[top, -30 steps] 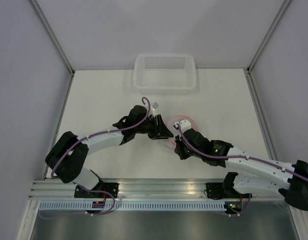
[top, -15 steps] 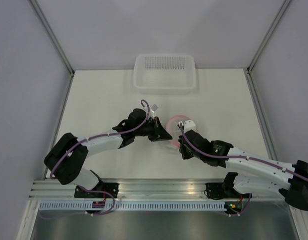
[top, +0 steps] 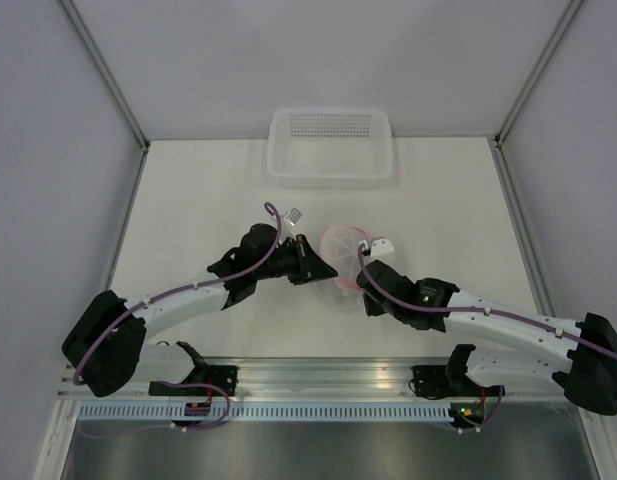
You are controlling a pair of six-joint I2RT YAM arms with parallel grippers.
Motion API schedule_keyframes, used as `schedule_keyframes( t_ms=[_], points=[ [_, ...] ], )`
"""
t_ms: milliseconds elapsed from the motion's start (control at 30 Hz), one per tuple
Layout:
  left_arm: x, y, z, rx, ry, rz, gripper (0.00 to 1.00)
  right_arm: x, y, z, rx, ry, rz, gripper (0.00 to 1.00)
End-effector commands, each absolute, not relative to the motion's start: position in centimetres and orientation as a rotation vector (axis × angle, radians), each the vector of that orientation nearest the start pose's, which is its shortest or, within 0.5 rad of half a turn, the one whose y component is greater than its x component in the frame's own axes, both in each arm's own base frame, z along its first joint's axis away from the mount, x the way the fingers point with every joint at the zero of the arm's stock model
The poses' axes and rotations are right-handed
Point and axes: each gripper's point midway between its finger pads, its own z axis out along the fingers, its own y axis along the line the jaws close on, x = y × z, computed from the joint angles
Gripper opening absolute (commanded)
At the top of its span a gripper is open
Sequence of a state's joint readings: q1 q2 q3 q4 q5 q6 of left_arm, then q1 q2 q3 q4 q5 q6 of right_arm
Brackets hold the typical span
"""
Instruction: Unzip the laundry bag and remove the bra
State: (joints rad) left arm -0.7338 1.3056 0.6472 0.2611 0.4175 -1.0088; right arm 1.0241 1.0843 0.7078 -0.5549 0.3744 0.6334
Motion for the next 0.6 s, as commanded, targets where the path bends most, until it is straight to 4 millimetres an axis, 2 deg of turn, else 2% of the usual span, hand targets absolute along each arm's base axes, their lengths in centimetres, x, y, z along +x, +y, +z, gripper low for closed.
schedule_keyframes(
  t_ms=[0, 67, 100, 133, 167, 200, 233, 333, 367, 467, 500, 567],
  points=[
    [20.3, -32.6, 17.2, -0.036, 2.25, -1.466, 0.12, 18.0, 16.5, 8.9, -0.265, 2.429, 0.013, 0.01],
    [19.0, -32.6, 17.5, -0.025, 2.238, -1.475, 0.18, 18.6, 15.8, 9.0, -0.234, 2.411, -0.055, 0.0],
    [19.1, -32.5, 17.5, -0.059, 2.225, -1.461, 0.18, 18.6, 15.4, 9.0, -0.21, 2.409, -0.084, 0.01],
    [17.8, -32.7, 17.3, -0.042, 2.23, -1.466, 0.19, 18.8, 15.1, 8.9, -0.194, 2.407, -0.12, 0.0],
    [17.4, -32.6, 18.0, -0.04, 2.2, -1.468, 0.19, 19.0, 14.9, 9.0, -0.176, 2.402, -0.138, 0.04],
    [17.5, -32.5, 18.2, -0.062, 2.176, -1.44, 0.2, 19.3, 14.3, 9.1, -0.158, 2.391, -0.19, 0.16],
    [17.2, -32.5, 18.1, -0.06, 2.18, -1.422, 0.2, 19.4, 14.1, 8.9, -0.122, 2.394, -0.214, 0.5],
    [15.9, -33.2, 18.3, -0.021, 2.182, -1.416, 0.21, 19.9, 14.5, 9.7, -0.077, 2.37, -0.19, 0.93],
    [15.8, -33.3, 18.0, -0.016, 2.191, -1.417, 0.21, 20.1, 14.6, 10.3, -0.053, 2.354, -0.166, 0.98],
    [15.3, -33.3, 17.3, -0.01, 2.218, -1.404, 0.21, 20.5, 14.7, 12.8, 0.002, 2.284, -0.073, 0.98],
    [15.8, -32.9, 17.6, -0.035, 2.196, -1.381, 0.21, 20.8, 15.5, 13.5, 0.001, 2.265, -0.008, 0.98],
    [16.1, -31.6, 16.9, -0.076, 2.208, -1.303, 0.21, 20.5, 16.7, 14.8, -0.063, 2.251, 0.099, 0.98]
  ],
)
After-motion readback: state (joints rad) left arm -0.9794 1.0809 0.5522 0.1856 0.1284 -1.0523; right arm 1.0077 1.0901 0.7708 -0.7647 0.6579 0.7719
